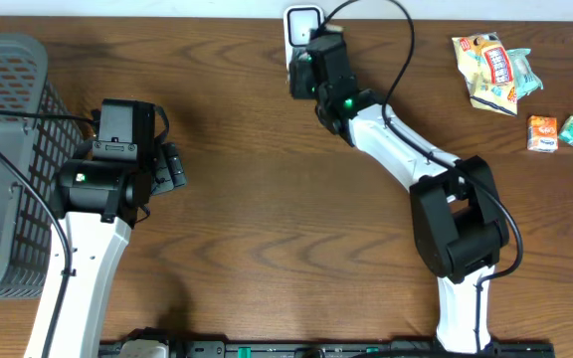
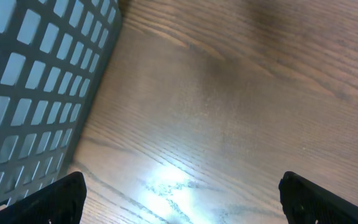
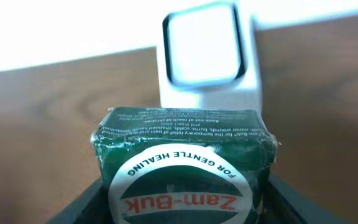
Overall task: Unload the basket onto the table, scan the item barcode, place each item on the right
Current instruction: 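Raise the tin up to the scanner face with the right gripper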
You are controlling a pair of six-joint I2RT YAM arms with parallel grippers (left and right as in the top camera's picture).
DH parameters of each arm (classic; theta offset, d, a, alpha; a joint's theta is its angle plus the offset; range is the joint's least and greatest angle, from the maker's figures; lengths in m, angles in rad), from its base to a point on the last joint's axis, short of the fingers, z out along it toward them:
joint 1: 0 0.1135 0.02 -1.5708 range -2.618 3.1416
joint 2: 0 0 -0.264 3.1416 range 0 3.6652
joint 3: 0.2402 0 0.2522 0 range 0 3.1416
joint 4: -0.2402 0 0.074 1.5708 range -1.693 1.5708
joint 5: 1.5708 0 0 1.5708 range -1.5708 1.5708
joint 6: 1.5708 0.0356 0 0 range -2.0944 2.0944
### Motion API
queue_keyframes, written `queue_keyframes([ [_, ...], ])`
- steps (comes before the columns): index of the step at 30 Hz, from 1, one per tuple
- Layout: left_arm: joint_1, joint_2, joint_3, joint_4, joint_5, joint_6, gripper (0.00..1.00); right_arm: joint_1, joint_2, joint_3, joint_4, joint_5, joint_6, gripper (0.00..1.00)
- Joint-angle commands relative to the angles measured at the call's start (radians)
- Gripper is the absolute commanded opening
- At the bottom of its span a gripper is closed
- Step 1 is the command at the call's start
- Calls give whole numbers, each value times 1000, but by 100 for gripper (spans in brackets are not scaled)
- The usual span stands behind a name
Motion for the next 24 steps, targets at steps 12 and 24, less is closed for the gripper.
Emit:
queue_keyframes([
  [12,-2,3,14,-3,-3,-5,97,-50,37,6,459,105,-55,54],
  [24,-2,3,14,-2,-3,-5,98,-49,286,375,298,74,-61,56],
])
